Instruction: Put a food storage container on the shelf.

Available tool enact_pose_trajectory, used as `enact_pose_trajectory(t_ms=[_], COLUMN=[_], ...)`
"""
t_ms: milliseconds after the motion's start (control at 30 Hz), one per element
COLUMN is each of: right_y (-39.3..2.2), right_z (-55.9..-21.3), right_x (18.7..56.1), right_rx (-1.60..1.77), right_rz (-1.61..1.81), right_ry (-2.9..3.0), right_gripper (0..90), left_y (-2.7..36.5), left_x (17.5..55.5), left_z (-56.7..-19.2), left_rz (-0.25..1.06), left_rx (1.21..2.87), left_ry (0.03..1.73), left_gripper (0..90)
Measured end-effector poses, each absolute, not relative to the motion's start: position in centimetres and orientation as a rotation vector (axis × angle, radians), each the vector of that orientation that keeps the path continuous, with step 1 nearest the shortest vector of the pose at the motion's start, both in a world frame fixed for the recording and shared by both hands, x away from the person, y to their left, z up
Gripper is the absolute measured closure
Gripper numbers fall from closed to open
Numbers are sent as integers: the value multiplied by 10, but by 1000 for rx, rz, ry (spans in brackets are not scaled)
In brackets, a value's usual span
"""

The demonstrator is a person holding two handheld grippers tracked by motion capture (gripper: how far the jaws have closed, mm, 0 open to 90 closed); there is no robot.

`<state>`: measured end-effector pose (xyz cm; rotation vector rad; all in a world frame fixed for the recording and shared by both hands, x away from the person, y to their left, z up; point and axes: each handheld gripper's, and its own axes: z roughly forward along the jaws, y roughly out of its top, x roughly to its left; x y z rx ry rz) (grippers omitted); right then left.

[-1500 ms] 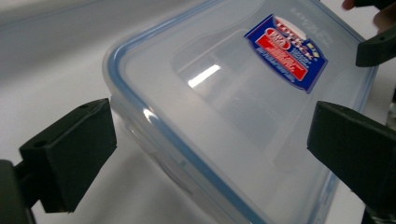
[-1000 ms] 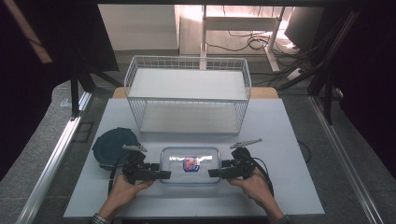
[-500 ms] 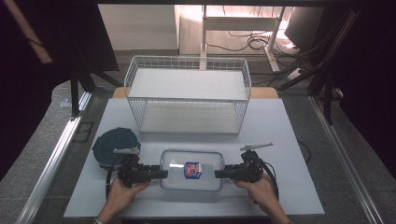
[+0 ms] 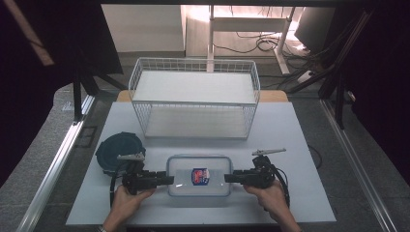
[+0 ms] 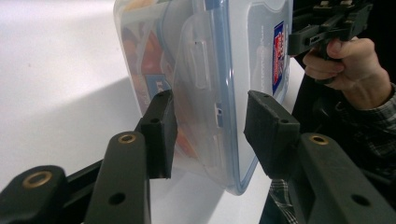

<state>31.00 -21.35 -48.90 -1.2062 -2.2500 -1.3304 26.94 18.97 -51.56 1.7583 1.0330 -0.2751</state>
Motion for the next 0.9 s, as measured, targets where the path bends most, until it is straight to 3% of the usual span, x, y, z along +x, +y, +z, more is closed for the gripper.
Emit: enact_pose_trajectory(t_ms=[367,900], right_y=[-210,-204], right_z=[-478,-425], right_x=[304,317], right_rx=[-1233,-1151], right_rz=[-1421,-1570], right_ry=[-2307,-2400], right_gripper=[500,503], left_y=[187,192], left_x=[268,285], left_z=[-502,-450], left_rz=[-202,-101], left_rx=[1714,1707], left_ry=[1045,977], left_gripper=[547,542])
